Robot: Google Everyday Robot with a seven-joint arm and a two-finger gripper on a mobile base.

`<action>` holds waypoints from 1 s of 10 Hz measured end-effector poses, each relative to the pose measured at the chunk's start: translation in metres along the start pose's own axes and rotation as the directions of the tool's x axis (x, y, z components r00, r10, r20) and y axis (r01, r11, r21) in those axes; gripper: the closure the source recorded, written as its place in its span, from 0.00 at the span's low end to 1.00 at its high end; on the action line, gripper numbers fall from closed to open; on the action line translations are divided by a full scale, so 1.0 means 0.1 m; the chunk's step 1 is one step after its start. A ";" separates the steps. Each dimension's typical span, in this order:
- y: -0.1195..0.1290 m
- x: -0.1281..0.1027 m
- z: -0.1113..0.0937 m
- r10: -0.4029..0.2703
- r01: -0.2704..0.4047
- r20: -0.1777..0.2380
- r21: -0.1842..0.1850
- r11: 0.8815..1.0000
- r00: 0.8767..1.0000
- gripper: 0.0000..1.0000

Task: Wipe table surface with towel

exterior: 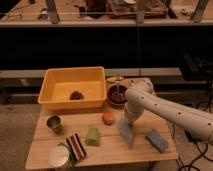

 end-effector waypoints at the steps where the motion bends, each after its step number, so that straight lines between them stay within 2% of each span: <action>1: -0.06 0.02 -0.03 -0.013 0.013 -0.007 0.000 1.000 1.000 0.90; 2: -0.11 0.01 -0.06 -0.027 0.027 -0.016 0.002 1.000 1.000 0.90; 4: -0.29 -0.17 -0.15 -0.088 0.088 -0.033 0.002 0.996 0.996 0.90; 8: -0.63 -0.70 -0.08 -0.190 0.190 -0.015 0.013 0.982 0.982 0.90; 10: -0.59 -0.79 -0.02 -0.204 0.204 -0.002 0.012 0.979 0.979 0.90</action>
